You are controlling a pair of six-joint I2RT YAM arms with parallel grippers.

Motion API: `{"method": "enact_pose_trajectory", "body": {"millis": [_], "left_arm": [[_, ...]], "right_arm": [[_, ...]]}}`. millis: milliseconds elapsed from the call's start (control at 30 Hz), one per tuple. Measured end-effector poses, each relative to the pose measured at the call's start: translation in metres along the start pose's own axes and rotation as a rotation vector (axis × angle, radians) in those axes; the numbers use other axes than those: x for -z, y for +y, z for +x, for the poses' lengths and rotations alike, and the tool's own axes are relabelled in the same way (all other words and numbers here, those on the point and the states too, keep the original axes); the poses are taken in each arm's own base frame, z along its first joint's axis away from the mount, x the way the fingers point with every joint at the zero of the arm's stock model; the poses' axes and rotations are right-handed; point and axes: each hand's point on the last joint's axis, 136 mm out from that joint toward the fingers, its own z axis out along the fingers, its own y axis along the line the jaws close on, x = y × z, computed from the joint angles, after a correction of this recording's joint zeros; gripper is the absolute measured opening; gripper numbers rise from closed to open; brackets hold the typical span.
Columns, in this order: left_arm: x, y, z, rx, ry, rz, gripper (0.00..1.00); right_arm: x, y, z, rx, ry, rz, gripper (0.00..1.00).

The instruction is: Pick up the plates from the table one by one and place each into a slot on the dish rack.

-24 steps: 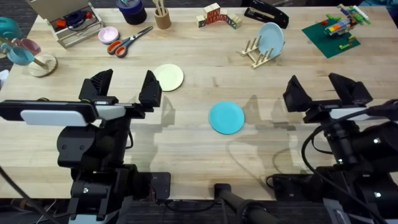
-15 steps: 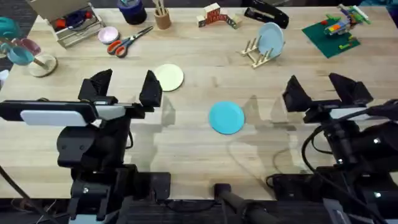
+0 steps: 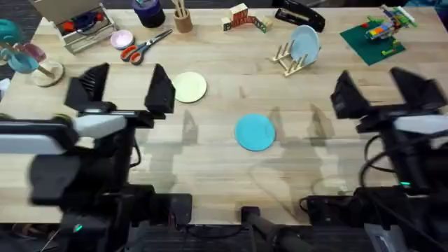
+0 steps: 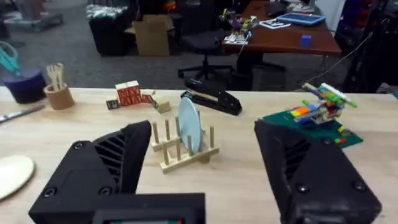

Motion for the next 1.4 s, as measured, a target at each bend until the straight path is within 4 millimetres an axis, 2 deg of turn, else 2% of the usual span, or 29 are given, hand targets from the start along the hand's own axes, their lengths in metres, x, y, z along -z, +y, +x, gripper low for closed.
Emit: {"method": "enact_pose_trajectory", "body": {"millis": [100,200,300,400,567,700,967,1100,1400], "left_arm": [[0.005,0.001,-0.029,0.000,-0.011,-0.008,0.993],[0.007,0.005,-0.050,0.000,0.016,-0.030,0.993],[0.004,0.007,-0.062,0.001,0.088,-0.045,0.993],[-0.003,0.008,-0.065,0.003,0.201,-0.053,0.992],[-0.019,0.008,-0.063,0.028,0.398,-0.062,0.993],[-0.035,0.007,-0.063,0.040,0.514,-0.058,0.993],[-0.063,-0.002,-0.043,0.057,0.709,-0.013,0.993],[-0.074,-0.004,-0.029,0.062,0.755,-0.003,0.993],[-0.081,-0.005,-0.011,0.065,0.814,0.001,0.993]], "right_arm": [[0.003,0.002,-0.030,0.000,0.003,-0.006,0.996],[0.001,0.002,-0.048,-0.003,0.060,-0.005,0.996],[-0.007,0.002,-0.057,-0.008,0.168,-0.003,0.996],[-0.018,0.002,-0.064,-0.014,0.280,-0.001,0.995],[-0.039,0.002,-0.071,-0.023,0.466,0.001,0.996],[-0.057,0.001,-0.068,-0.029,0.601,0.004,0.996],[-0.092,0.000,-0.055,-0.035,0.747,0.004,0.996],[-0.098,0.001,-0.048,-0.035,0.768,0.002,0.996],[-0.098,0.001,-0.049,-0.035,0.766,0.001,0.995]]}}
